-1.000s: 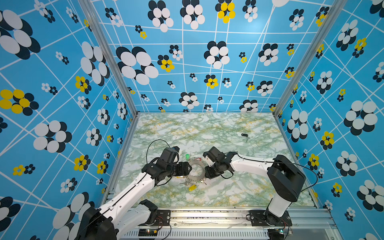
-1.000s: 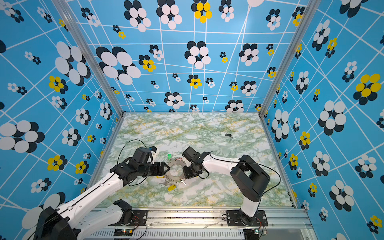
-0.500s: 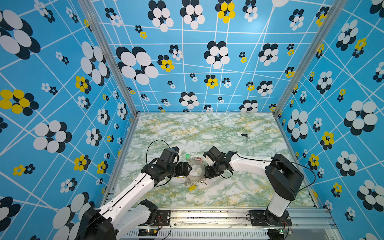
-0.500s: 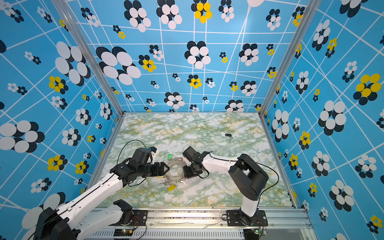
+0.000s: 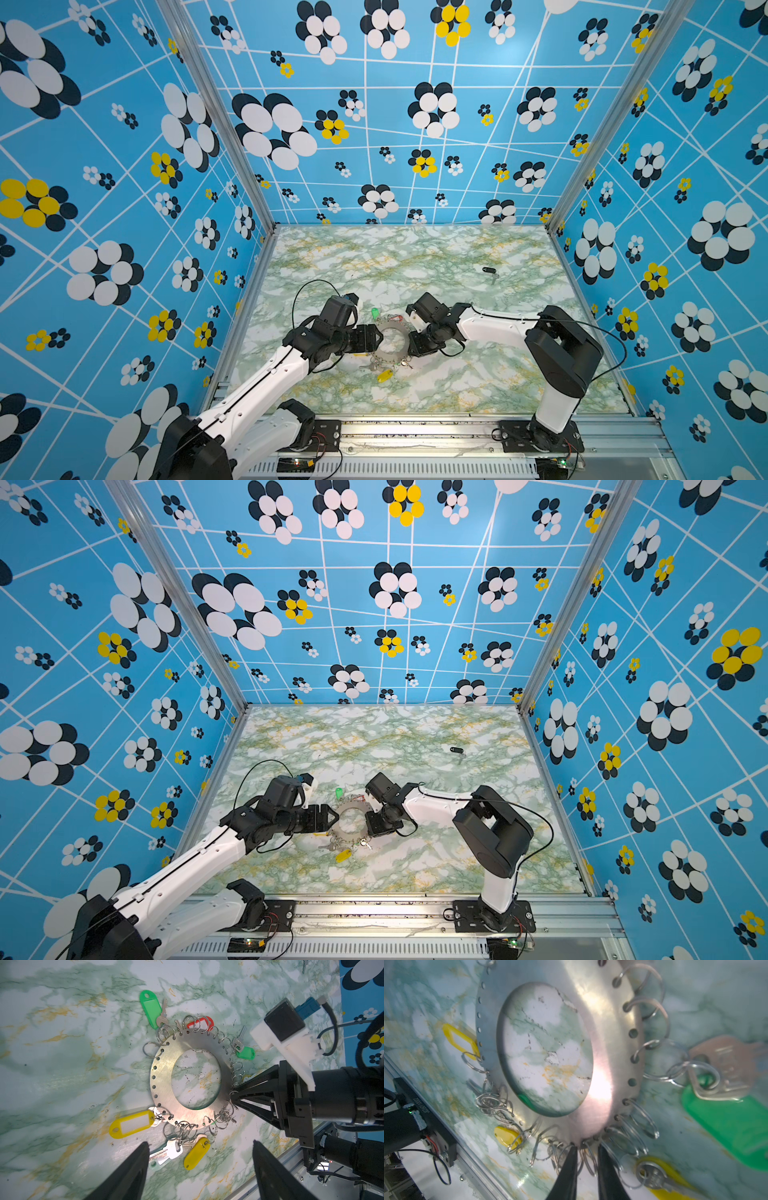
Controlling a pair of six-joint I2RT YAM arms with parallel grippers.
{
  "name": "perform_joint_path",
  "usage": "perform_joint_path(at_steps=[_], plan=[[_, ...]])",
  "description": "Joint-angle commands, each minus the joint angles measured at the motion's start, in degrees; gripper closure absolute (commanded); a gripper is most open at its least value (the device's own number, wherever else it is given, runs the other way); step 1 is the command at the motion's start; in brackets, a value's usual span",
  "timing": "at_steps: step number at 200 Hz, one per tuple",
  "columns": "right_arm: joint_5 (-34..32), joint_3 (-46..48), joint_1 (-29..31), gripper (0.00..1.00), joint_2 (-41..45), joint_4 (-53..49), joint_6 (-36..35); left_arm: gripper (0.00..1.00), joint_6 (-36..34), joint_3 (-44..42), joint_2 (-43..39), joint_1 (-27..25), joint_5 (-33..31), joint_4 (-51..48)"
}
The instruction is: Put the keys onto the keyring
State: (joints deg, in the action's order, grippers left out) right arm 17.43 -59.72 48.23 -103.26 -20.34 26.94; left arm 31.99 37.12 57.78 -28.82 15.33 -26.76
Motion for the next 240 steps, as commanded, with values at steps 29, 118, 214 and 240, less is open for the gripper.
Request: perform_joint_path(at_steps=[29, 118, 214, 240], plan=[[-1.25, 1.15, -0.31, 0.85, 1.76, -0.31, 0.60, 0.21, 0.24, -0.37, -1.09, 0.43, -1.08, -0.58], [-1.44, 2.16, -0.31, 0.91, 3.16, 0.48, 0.87, 0.21, 0.37, -0.78, -2.59, 0.43, -1.53, -0.97], [-9.86, -2.35, -0.28, 1.00, 16.49, -7.76, -15.58, 0.27, -4.76, 6.02, 0.77, -0.25, 0.54, 0.87], [-10.68, -3.67, -0.33, 1.00, 23.62, -9.65, -26.19, 0.31, -9.21, 11.38, 3.35, -2.29, 2.85, 2.72]])
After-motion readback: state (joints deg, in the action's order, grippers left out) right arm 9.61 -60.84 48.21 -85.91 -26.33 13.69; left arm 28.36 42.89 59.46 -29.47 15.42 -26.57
